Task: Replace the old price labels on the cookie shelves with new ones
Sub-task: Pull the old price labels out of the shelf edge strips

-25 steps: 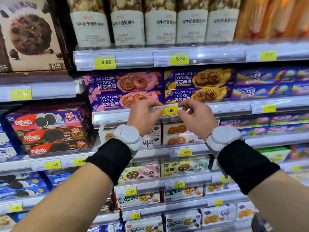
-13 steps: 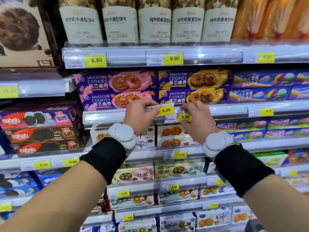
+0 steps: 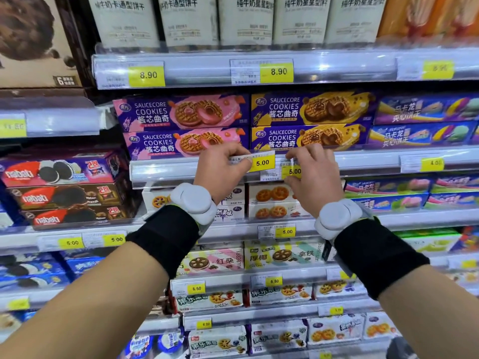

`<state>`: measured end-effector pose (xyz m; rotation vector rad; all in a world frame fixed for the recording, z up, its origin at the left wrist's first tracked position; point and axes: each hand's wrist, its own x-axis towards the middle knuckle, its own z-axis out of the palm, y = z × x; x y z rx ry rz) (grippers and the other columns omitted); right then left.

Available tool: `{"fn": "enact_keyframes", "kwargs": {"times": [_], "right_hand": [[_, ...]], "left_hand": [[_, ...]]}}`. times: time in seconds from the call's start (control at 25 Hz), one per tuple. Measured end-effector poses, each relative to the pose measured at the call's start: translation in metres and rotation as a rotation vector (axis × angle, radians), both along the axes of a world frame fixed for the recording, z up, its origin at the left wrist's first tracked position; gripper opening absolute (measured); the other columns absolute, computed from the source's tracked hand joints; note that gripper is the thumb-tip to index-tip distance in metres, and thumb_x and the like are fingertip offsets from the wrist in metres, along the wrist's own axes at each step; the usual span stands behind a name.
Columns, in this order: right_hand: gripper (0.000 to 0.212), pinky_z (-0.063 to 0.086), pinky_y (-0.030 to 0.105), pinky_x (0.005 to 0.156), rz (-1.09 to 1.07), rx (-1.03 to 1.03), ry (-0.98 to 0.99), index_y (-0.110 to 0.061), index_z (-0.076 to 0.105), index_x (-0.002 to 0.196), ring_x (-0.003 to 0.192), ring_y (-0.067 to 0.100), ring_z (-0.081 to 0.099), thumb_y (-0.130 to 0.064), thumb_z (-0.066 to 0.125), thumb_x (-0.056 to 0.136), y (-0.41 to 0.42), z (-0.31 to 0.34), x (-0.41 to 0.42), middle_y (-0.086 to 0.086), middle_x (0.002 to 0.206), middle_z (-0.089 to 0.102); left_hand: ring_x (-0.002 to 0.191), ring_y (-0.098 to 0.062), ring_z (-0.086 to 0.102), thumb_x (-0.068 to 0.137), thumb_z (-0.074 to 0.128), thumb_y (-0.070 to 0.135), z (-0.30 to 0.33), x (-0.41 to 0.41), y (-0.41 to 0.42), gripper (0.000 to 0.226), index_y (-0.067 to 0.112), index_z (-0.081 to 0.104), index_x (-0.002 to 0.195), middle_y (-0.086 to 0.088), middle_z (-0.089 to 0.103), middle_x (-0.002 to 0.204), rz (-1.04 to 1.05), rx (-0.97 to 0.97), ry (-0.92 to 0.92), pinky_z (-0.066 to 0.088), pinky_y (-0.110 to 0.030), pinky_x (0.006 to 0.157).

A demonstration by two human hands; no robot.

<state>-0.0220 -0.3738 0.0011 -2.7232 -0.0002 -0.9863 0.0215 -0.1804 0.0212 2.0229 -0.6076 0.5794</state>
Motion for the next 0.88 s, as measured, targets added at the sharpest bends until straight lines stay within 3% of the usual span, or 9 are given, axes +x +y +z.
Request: {"fn": "enact_keyframes", "kwargs": {"times": [0.16,0.32,0.72,0.88], "right_hand": [[0.042,0.037,0.045,0.088,-0.028,0.012,-0.042,-0.020,0.055,0.116,0.109,0.032,0.043,-0.020,0.073,0.078,0.002,-0.007,0.003,0.007,0.120,0.050],[0.042,0.034,0.045,0.089,-0.083,0.006,-0.055,-0.021,0.056,0.115,0.109,0.033,0.043,-0.020,0.074,0.078,0.004,-0.010,0.004,0.008,0.117,0.052],[0.033,0.036,0.043,0.095,-0.050,0.051,0.140,-0.020,0.061,0.109,0.110,0.030,0.045,-0.024,0.072,0.079,0.001,0.015,0.003,0.007,0.115,0.050],[0.004,0.046,0.040,0.089,0.031,0.269,0.160,-0.023,0.065,0.087,0.093,0.026,0.056,-0.027,0.064,0.085,-0.002,0.025,0.005,0.005,0.103,0.053]], "left_hand": [[0.066,0.002,0.054,0.081,0.069,0.014,-0.002,0.003,0.003,0.009,0.015,0.072,0.089,0.011,0.064,0.078,0.004,-0.015,-0.002,0.037,-0.004,0.060],[0.069,0.000,0.058,0.081,0.071,0.015,-0.003,0.006,0.006,0.007,0.017,0.073,0.088,0.016,0.064,0.075,-0.024,-0.030,0.006,0.045,-0.016,0.067],[0.072,-0.005,0.062,0.082,0.070,0.017,-0.001,0.009,0.011,0.007,0.022,0.071,0.086,0.013,0.068,0.079,-0.083,-0.051,0.055,0.049,-0.023,0.070],[0.073,-0.008,0.062,0.082,0.070,0.016,0.001,0.008,0.013,0.007,0.021,0.071,0.086,0.010,0.068,0.079,-0.102,-0.078,0.096,0.051,-0.026,0.069]]}}
